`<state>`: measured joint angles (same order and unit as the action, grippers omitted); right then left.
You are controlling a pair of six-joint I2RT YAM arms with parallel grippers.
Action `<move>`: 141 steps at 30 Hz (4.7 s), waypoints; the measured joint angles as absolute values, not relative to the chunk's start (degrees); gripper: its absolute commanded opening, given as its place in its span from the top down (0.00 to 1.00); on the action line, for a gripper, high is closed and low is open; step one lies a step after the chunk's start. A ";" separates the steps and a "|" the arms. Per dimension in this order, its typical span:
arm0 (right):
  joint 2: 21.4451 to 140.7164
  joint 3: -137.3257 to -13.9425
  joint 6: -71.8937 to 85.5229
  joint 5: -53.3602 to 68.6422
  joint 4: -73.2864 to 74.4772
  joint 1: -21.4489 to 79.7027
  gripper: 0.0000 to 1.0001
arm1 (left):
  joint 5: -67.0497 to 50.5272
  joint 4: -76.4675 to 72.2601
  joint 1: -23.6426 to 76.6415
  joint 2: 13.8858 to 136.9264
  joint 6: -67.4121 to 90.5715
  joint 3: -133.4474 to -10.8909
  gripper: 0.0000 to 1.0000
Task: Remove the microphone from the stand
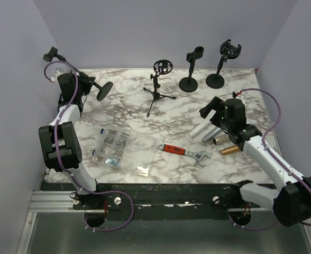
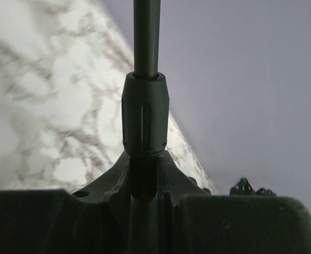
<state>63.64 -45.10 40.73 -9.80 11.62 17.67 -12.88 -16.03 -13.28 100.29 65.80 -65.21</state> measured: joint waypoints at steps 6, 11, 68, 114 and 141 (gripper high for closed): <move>65.60 -46.94 35.40 1.17 8.14 17.67 0.00 | -20.99 -20.91 -8.05 93.76 47.97 -70.08 1.00; 67.59 -50.43 32.29 9.98 2.09 19.14 0.00 | -28.38 -19.33 0.56 83.72 34.39 -70.46 1.00; 87.46 -72.05 35.73 22.35 -24.84 31.42 0.99 | -36.77 -0.56 26.59 69.36 11.90 -67.57 0.04; 89.76 -71.66 20.27 53.56 -26.76 31.14 0.99 | -39.29 -4.03 12.97 63.48 72.97 -62.57 0.04; 91.46 -74.50 9.98 54.94 -18.13 31.90 0.99 | -45.06 -25.65 15.88 69.28 91.61 -59.59 0.41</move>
